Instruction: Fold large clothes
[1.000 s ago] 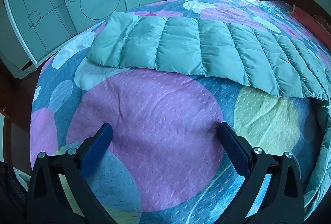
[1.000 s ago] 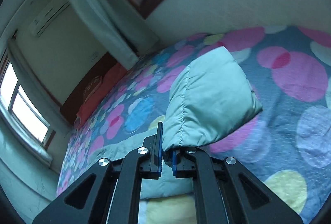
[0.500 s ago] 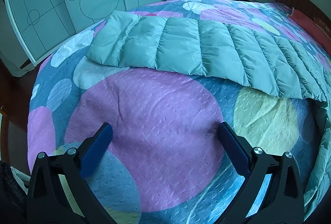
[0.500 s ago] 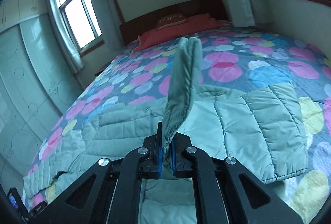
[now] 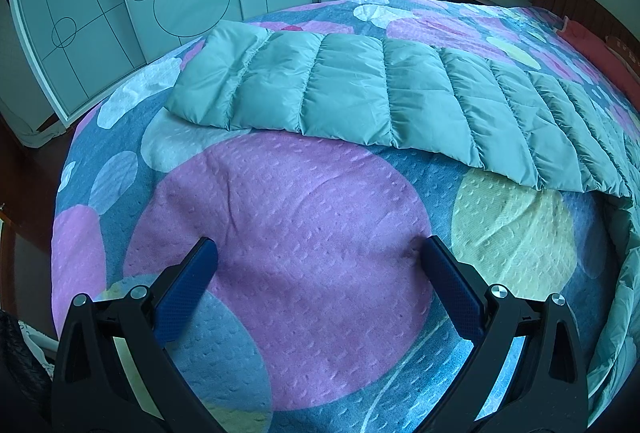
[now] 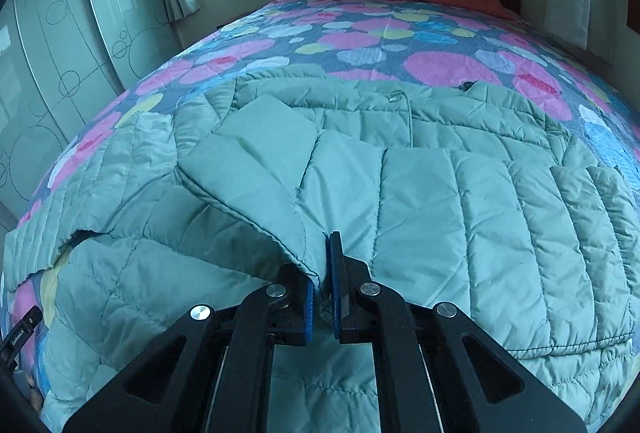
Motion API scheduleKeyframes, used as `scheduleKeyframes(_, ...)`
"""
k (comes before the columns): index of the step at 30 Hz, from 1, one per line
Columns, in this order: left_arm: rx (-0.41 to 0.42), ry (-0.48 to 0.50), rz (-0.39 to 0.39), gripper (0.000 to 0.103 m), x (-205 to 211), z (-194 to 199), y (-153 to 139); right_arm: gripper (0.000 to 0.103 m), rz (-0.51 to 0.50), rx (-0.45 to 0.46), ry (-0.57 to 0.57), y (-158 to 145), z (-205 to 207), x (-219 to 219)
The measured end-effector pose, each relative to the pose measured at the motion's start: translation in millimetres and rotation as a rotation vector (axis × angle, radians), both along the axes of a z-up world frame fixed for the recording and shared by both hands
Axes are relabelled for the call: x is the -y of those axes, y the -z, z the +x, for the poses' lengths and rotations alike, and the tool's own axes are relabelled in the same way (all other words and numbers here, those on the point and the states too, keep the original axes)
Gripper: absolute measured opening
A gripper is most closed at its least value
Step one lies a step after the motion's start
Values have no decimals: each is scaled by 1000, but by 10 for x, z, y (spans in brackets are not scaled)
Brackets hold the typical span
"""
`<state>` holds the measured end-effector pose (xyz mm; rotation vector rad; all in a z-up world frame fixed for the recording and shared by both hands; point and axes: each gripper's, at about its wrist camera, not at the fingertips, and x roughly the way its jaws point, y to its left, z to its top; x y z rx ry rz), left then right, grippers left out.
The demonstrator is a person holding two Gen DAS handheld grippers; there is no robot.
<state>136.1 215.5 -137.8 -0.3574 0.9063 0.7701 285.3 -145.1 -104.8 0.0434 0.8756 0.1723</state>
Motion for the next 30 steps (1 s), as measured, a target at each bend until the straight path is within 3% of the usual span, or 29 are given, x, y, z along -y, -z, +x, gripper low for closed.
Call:
scheduleKeyframes(7,1,0,0,101,1,-8,1,14,9,-54,-16,88,80,-68)
scheduleKeyframes(9,1,0,0,101,1,-7,1,34,49,-66,-35,83,65,-70)
scheduleKeyframes(11,0,0,1,101,-2,3,0,47,91,-74,-64,66,24,-77)
scheduleKeyframes(15,2,0,-2,101,-6,3,1,48,147,-92,-100,-5,-94,-47)
scheduleKeyframes(18,0,0,1,101,1,5,1,48,217,-66,-71,-165,-222,228)
scheduleKeyframes(22,1,0,1,101,4,-3,0,45,252,24,86,-413,-379,990)
scheduleKeyframes(24,0,0,2,101,4,3,-1,36,236,43,190,-441,-417,1440)
scheduleKeyframes(27,0,0,1,101,1,0,-1,36,224,24,333,-319,-439,2010)
scheduleKeyframes(30,0,0,0,101,7,-7,0,36,219,-40,373,-40,-446,2243)
